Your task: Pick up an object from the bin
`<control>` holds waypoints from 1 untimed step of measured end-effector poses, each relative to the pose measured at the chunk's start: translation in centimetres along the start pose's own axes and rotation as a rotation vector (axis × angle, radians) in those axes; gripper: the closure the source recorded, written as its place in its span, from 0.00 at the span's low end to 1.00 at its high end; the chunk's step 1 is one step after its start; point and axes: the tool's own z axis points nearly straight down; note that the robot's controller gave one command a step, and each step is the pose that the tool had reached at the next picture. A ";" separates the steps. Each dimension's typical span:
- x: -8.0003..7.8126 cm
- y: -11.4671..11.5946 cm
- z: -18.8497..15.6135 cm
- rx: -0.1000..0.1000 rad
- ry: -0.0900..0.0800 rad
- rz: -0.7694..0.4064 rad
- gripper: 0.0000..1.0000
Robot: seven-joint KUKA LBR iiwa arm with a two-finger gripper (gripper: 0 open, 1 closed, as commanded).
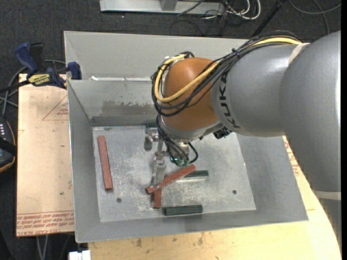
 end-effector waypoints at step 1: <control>4.0 -5.0 3.7 0.002 -0.003 -0.218 0.00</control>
Offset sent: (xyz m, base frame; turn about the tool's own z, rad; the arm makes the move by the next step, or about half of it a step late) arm -0.0393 -0.0492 -0.0348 -0.2219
